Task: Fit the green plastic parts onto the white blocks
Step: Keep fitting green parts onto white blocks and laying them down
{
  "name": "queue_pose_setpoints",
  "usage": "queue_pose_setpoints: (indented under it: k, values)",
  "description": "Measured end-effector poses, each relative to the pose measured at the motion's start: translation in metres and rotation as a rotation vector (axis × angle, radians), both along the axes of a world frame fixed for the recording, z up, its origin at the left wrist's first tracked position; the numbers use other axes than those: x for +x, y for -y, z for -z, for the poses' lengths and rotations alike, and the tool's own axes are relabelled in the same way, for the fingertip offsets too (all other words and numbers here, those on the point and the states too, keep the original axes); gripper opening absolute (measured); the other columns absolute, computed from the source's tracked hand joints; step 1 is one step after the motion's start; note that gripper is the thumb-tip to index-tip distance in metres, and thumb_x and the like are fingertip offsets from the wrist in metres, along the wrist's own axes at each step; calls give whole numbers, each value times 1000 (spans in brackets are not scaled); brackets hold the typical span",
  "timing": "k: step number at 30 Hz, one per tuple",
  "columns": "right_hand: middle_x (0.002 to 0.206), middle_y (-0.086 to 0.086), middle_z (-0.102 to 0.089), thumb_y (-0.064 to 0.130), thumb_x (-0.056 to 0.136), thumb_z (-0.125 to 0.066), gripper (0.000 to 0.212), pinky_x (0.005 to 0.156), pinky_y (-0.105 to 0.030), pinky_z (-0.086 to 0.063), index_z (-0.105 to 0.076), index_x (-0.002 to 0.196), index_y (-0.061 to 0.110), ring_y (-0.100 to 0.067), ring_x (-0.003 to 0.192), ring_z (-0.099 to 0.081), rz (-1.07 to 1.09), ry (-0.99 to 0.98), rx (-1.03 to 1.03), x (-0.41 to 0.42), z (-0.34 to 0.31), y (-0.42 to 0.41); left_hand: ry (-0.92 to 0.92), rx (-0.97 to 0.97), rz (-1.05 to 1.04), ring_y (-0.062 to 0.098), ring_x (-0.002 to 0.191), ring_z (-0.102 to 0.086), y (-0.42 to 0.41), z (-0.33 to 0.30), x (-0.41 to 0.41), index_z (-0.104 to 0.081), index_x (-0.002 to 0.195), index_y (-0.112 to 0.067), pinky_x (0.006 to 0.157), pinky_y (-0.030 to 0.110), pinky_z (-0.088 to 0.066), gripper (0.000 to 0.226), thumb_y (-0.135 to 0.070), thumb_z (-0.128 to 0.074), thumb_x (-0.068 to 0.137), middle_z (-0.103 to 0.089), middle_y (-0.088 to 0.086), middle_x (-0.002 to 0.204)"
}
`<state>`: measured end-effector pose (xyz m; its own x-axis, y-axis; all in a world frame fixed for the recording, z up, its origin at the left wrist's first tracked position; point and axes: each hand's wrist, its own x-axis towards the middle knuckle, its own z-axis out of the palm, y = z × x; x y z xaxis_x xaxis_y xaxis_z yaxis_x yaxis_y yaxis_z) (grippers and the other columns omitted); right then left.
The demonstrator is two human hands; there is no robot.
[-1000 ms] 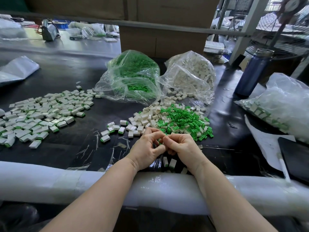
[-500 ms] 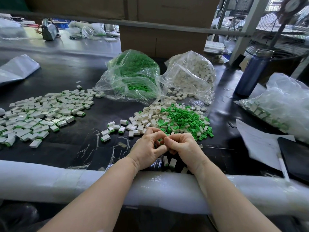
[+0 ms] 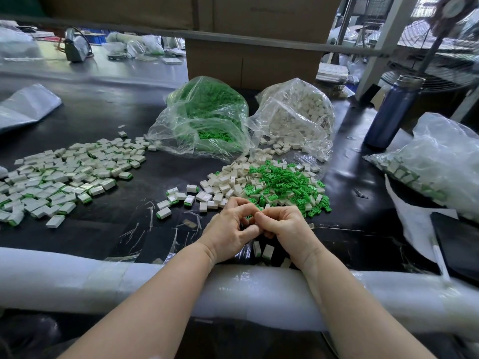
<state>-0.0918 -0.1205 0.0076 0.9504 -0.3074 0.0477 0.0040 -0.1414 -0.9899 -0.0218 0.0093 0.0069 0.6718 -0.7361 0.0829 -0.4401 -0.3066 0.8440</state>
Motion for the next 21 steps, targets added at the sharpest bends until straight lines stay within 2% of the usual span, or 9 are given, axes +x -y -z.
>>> queue_pose_setpoints:
  k: [13, 21]
  values:
    - [64, -14, -50, 4, 86, -60, 21, 49, -16, -35, -65, 76, -14, -9, 51, -39, 5, 2, 26, -1, 0, 0, -16, -8, 7, 23, 92, -54, 0, 1, 1, -56, 80, -43, 86, 45, -50, 14, -36, -54, 68, -42, -18, 104]
    - [55, -6, -48, 1, 86, -60, 20, 47, -14, -34, -65, 77, -16, -4, 45, -38, 22, -5, 43, 0, 0, -1, -29, -39, 3, 24, 91, -54, 1, 2, 1, -56, 77, -46, 83, 48, -51, 13, -36, -56, 68, -42, -17, 103]
